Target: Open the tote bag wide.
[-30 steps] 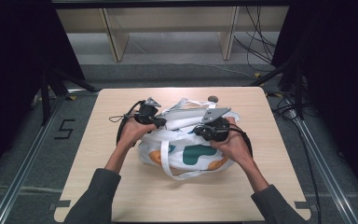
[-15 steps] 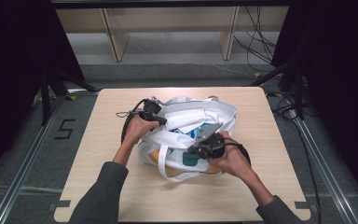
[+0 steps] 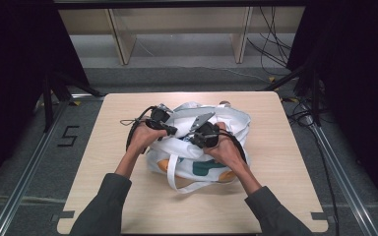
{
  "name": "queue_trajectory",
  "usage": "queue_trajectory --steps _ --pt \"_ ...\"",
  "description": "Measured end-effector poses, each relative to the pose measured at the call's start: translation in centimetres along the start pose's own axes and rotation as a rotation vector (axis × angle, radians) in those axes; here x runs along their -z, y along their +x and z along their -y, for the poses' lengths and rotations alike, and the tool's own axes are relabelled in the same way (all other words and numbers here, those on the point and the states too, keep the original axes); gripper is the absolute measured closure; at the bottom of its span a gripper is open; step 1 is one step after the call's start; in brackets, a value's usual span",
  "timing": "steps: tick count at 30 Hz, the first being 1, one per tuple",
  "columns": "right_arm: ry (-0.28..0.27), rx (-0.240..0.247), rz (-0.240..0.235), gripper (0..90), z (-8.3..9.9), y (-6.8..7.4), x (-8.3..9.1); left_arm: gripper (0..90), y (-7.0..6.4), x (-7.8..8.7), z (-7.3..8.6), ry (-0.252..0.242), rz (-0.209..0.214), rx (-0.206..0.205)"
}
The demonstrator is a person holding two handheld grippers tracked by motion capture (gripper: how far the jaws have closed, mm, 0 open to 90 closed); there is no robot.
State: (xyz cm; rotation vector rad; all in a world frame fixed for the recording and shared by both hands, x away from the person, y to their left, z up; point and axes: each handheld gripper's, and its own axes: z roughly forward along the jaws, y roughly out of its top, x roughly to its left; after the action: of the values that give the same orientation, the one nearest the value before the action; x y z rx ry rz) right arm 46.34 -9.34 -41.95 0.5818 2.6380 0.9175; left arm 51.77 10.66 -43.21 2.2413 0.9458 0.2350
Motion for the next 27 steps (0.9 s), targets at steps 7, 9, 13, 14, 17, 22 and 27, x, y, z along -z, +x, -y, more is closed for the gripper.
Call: queue_trajectory --steps 7,9,13,14,17,22,27 --pt "0.005 0.112 -0.194 90.0 1.0 3.7 0.3 89.4 0.4 -1.0 -0.3 0.056 -0.037 0.015" --pt "0.008 0.148 -0.206 90.0 1.5 5.4 0.3 89.5 0.6 -1.2 -0.2 0.056 -0.039 0.034" --pt "0.020 0.134 -0.179 90.0 1.8 6.2 0.6 89.4 0.4 -0.7 0.0 0.059 -0.036 0.016" --pt "0.010 0.123 -0.168 90.0 1.7 5.9 0.8 89.4 0.3 -0.5 0.1 0.053 -0.027 0.016" --pt "-0.013 0.103 -0.151 90.0 1.7 5.3 1.7 89.3 0.1 -0.1 0.3 0.040 -0.009 0.015" --pt "-0.091 0.034 -0.029 90.0 2.1 2.9 4.9 88.9 -1.0 0.8 1.3 0.043 0.045 -0.058" --pt "-0.082 -0.005 0.102 90.0 4.4 -0.5 7.4 89.3 -1.2 1.2 1.4 0.052 0.058 -0.065"
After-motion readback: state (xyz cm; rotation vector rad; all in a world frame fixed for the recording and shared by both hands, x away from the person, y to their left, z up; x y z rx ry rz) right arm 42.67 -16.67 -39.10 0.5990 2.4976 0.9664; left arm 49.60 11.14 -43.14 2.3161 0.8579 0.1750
